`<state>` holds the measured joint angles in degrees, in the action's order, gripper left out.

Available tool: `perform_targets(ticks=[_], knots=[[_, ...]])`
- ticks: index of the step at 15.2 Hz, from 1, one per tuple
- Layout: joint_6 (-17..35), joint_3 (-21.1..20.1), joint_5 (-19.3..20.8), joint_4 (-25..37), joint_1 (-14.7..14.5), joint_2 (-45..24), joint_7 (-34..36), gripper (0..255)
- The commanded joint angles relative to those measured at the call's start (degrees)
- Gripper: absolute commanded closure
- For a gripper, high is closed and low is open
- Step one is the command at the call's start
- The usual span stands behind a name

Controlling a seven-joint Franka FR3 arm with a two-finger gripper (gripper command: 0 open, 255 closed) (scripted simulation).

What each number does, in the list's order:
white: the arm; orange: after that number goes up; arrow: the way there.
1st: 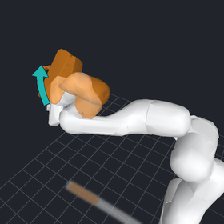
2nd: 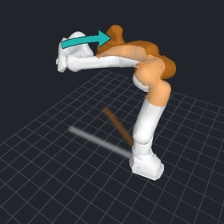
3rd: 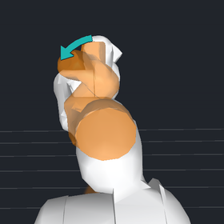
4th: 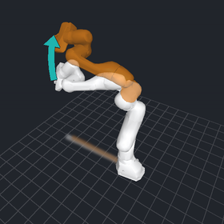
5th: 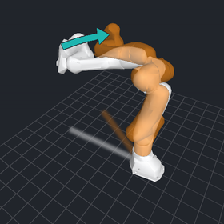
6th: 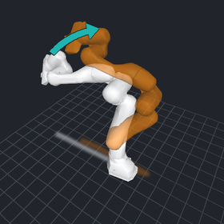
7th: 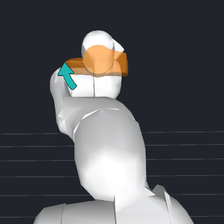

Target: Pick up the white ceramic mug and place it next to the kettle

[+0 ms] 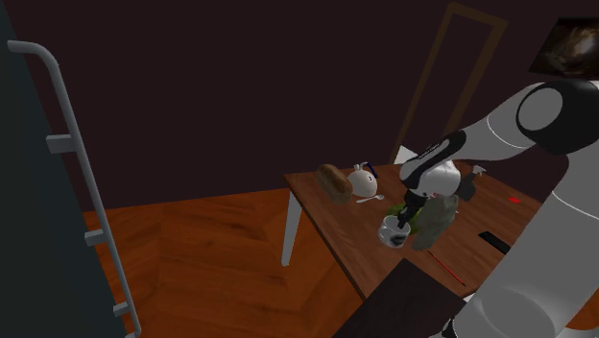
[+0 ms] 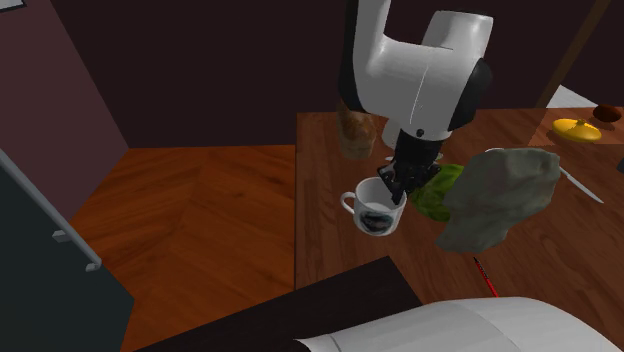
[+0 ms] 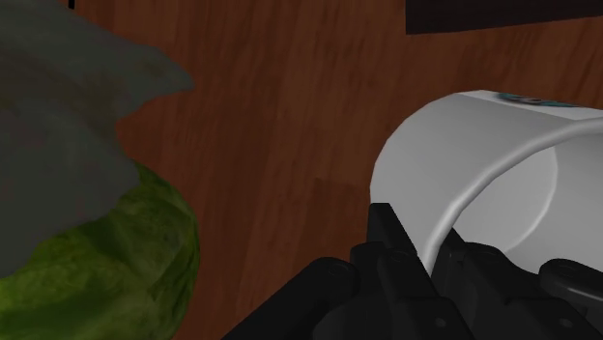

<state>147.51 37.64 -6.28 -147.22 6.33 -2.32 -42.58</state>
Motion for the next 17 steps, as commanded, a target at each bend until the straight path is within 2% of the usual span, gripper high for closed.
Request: perform_targets(ticks=[1,8,17], knots=[[-1.6,0.4,2.4,0.1,0.0,1.9,1.7,255],[-7.6,0.2,9.0,1.2,0.8,8.2,6.6,255],[-15.7,-1.4,13.6,3.6,2.1,14.9,10.4,255]])
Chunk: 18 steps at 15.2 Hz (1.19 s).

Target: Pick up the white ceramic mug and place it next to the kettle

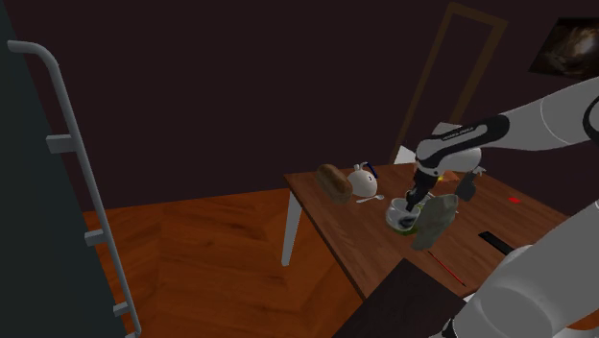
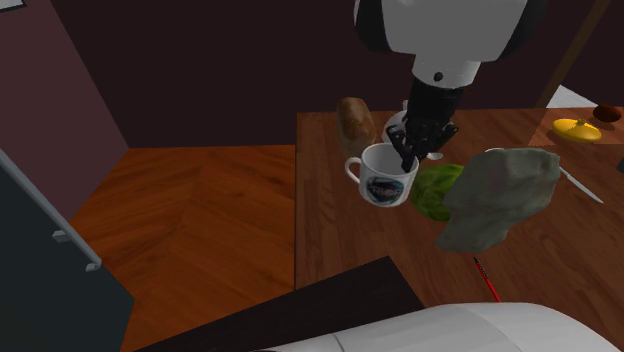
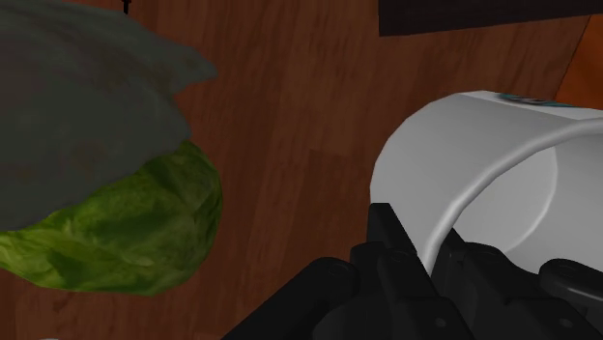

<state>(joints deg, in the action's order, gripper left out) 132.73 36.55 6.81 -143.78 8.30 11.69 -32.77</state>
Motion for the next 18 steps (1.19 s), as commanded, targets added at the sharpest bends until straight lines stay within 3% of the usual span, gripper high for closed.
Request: perform_targets(ticks=[1,8,13,18], knots=[[-1.8,-0.5,0.9,0.5,0.3,1.5,0.9,255],[-7.6,-1.9,2.4,3.0,0.9,5.1,2.4,255],[-8.1,0.9,-6.5,15.0,-2.3,-8.1,-3.7,255],[-11.5,1.1,-16.1,28.7,-1.3,-21.6,-9.7,255]])
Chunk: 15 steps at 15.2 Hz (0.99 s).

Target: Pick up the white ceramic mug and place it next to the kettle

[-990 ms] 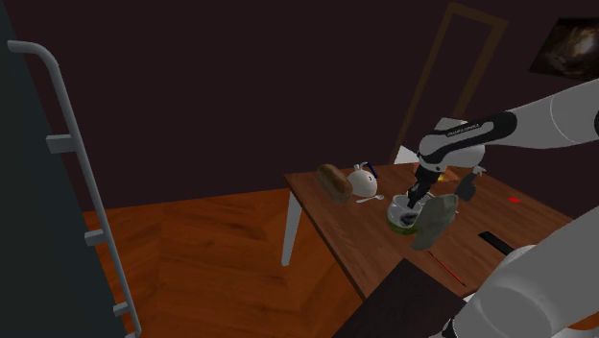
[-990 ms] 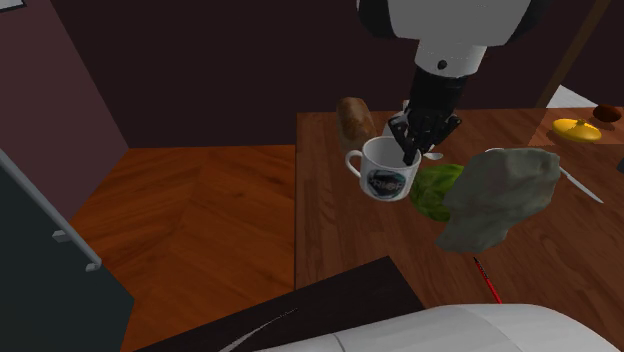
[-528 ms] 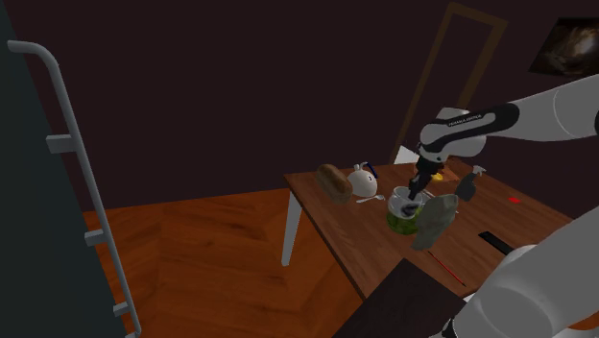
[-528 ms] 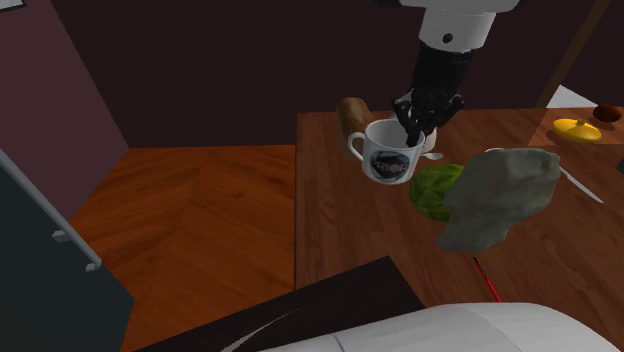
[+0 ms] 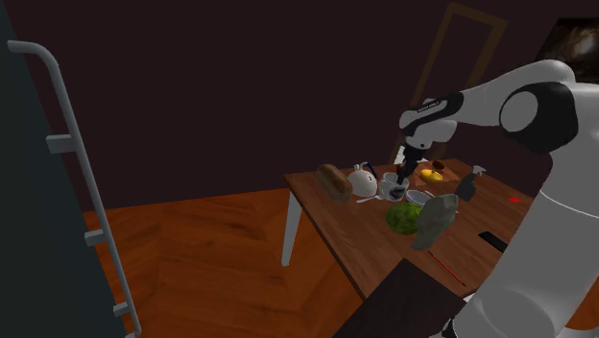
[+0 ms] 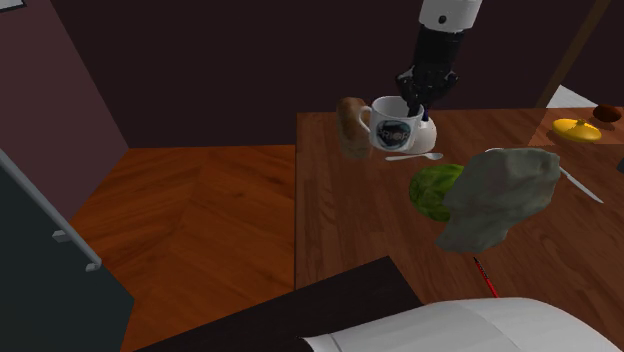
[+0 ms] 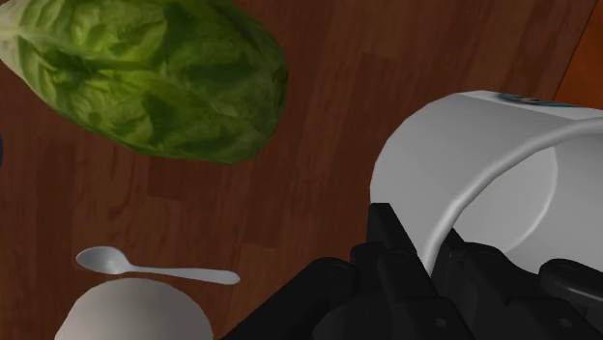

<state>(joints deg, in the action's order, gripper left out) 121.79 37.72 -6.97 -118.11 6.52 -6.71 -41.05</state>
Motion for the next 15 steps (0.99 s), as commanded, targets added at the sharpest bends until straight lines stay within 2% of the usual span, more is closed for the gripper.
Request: perform_targets(ticks=[1,6,11,15], knots=[[-1.6,-0.4,-4.0,6.0,1.2,-5.8,-2.4,255],[-7.7,-2.7,-10.6,22.5,6.2,-18.5,-5.1,255],[-15.4,-5.4,-14.9,42.1,12.7,-31.0,-5.0,255],[-12.9,-5.8,-15.4,40.3,12.6,-31.8,-5.5,255]])
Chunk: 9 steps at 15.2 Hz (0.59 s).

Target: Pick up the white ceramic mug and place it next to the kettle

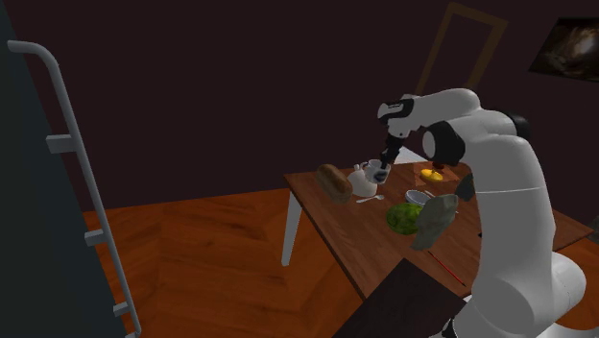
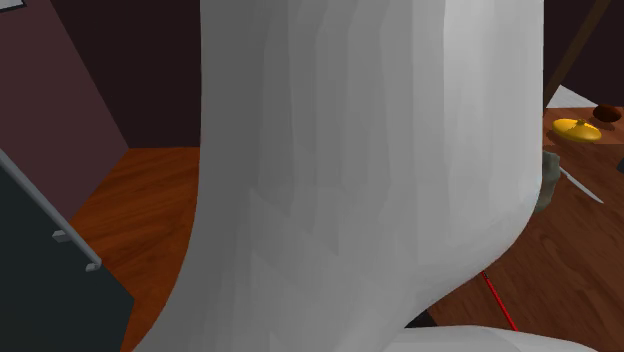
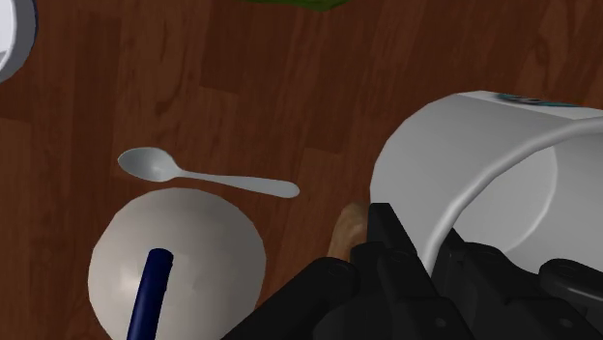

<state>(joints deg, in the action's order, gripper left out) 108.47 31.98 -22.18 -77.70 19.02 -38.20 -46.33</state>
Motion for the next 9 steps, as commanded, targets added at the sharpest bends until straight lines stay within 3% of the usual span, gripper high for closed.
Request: perform_targets(ticks=[1,9], knots=[[1.1,-0.2,-0.3,-0.5,0.1,-0.6,-0.3,255],[5.7,-1.1,-1.6,-3.1,0.2,-2.9,-1.2,255]])
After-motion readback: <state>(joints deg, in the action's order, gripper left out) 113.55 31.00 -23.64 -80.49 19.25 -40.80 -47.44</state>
